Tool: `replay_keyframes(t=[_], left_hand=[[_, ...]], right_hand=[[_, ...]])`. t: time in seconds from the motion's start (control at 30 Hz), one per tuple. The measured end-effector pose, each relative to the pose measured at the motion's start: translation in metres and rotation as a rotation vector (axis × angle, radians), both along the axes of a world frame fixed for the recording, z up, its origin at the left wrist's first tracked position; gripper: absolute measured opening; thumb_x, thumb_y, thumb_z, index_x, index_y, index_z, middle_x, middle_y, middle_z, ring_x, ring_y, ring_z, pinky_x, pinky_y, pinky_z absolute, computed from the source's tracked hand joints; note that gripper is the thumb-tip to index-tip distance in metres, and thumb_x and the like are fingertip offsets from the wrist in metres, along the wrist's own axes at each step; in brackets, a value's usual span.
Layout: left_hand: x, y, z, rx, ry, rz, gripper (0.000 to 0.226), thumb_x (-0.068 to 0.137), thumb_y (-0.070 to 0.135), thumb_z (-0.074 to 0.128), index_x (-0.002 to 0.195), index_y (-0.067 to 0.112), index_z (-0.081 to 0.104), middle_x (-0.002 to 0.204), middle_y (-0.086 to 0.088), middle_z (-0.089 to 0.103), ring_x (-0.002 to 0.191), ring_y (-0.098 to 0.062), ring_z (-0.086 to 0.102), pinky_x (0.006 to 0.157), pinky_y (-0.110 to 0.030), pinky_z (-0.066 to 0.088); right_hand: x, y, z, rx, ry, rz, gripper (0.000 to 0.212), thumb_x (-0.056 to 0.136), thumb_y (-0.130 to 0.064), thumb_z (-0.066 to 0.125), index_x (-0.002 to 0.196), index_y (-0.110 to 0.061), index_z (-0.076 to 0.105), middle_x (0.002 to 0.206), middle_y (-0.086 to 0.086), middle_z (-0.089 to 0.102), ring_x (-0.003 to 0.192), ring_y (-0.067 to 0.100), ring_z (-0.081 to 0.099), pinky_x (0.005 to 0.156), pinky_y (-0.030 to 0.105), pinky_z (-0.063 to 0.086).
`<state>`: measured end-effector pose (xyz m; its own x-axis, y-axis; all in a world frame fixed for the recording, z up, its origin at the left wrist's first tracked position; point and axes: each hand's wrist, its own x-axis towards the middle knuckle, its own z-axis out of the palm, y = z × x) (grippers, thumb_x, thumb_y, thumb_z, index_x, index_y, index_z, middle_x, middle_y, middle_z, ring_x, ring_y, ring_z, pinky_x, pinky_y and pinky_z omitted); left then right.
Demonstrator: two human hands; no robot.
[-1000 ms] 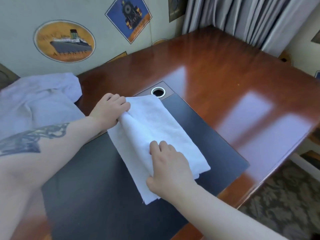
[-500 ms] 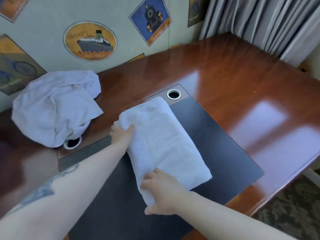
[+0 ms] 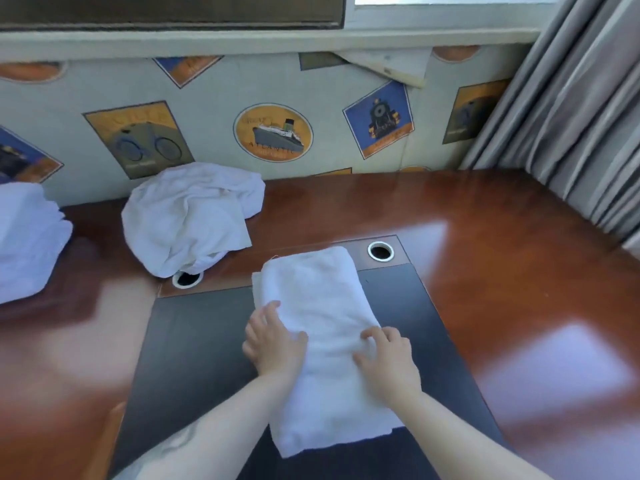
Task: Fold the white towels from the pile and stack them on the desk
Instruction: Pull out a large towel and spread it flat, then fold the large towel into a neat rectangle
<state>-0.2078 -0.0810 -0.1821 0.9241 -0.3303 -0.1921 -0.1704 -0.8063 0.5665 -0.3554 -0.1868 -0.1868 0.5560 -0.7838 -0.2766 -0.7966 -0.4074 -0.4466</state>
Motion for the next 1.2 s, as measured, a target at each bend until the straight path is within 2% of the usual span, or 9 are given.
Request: replay_keyframes(t=[0.23,0.43,0.63,0.73,0.8,0.87,0.93,1.07,1.2], left_hand=[[-0.085,0.020,-0.013,0.376,0.056,-0.292,0.089,0.081,0.081,0.035,0.153,0.045,-0.005,0.161,0.007,-0.018,0.148,-0.021,-0.019,0.112,-0.054,-0.007],[-0.026,0.072,-0.005,0.625,-0.107,-0.715,0.082,0.086,0.063,0.051,0.147,0.059,-0.005,0.160,0.012,-0.023,0.146,-0.018,-0.027,0.105,-0.062,-0.024],[-0.057,0.083,-0.010,0.392,-0.227,-0.123,0.058,0.101,0.018,0.041,0.145,0.052,0.027,0.163,0.012,0.003,0.150,-0.011,-0.010,0.115,-0.057,-0.011],[-0.108,0.081,-0.020,0.260,-0.227,0.126,0.046,0.102,0.026,0.039,0.145,0.045,0.037,0.162,0.012,0.012,0.150,-0.010,-0.001,0.118,-0.052,0.003],[-0.142,0.082,-0.027,0.247,-0.297,0.160,0.046,0.101,0.039,0.040,0.147,0.037,0.039,0.162,0.008,0.019,0.152,-0.015,0.003,0.118,-0.050,0.008],[-0.167,0.076,-0.029,0.209,-0.334,0.148,0.048,0.102,0.044,0.033,0.148,0.031,0.039,0.162,0.005,0.020,0.151,-0.017,0.003,0.119,-0.049,0.003],[-0.173,0.056,-0.030,0.255,-0.307,0.045,0.052,0.104,0.044,0.022,0.155,0.032,0.021,0.163,0.009,0.000,0.148,-0.014,-0.013,0.118,-0.044,-0.011],[-0.148,0.015,-0.030,0.501,-0.231,-0.095,0.073,0.102,0.039,0.036,0.156,0.023,-0.011,0.162,0.006,-0.020,0.147,-0.017,-0.024,0.118,-0.045,-0.014],[-0.122,0.031,-0.039,0.593,-0.189,-0.087,0.065,0.102,0.053,0.014,0.150,0.030,-0.022,0.157,0.011,-0.028,0.148,-0.018,-0.022,0.120,-0.045,-0.009]], right_hand=[[0.006,0.002,0.013,0.138,0.037,-0.028,0.020,0.088,-0.020,0.050,0.100,-0.029,0.038,0.099,-0.001,0.030,0.091,0.024,0.043,0.059,0.029,0.037],[-0.025,0.069,0.007,0.705,-0.115,-0.240,0.023,0.082,-0.018,0.056,0.095,-0.023,0.037,0.111,0.009,0.037,0.078,0.021,0.052,0.062,0.035,0.053],[-0.035,0.072,0.008,1.287,-0.241,-0.260,0.022,0.091,-0.017,0.062,0.111,-0.021,0.057,0.117,0.010,0.060,0.103,0.022,0.061,0.076,0.033,0.055],[-0.060,0.047,0.004,1.372,-0.319,-0.337,0.018,0.091,-0.015,0.063,0.105,-0.017,0.074,0.118,0.004,0.064,0.111,0.022,0.059,0.086,0.038,0.053],[-0.073,0.031,-0.002,1.099,-0.411,-0.421,0.011,0.086,-0.011,0.066,0.092,-0.015,0.075,0.111,0.005,0.068,0.098,0.020,0.063,0.082,0.040,0.054],[-0.074,0.016,-0.003,0.486,-0.502,-0.362,0.018,0.080,-0.010,0.066,0.088,-0.027,0.065,0.111,0.000,0.061,0.091,0.017,0.060,0.075,0.036,0.050],[-0.057,0.010,0.010,0.053,-0.642,0.006,0.031,0.081,-0.012,0.062,0.099,-0.037,0.056,0.119,-0.010,0.052,0.107,0.012,0.053,0.082,0.032,0.047],[-0.002,0.013,-0.003,-0.217,-0.094,0.964,0.050,0.103,-0.026,0.033,0.152,-0.028,0.024,0.163,-0.002,0.012,0.150,0.018,0.005,0.120,0.040,0.006],[0.015,-0.021,-0.027,-0.308,0.106,1.015,0.059,0.102,-0.052,0.014,0.155,-0.036,-0.003,0.164,-0.007,-0.009,0.150,0.017,-0.013,0.120,0.044,-0.008]])
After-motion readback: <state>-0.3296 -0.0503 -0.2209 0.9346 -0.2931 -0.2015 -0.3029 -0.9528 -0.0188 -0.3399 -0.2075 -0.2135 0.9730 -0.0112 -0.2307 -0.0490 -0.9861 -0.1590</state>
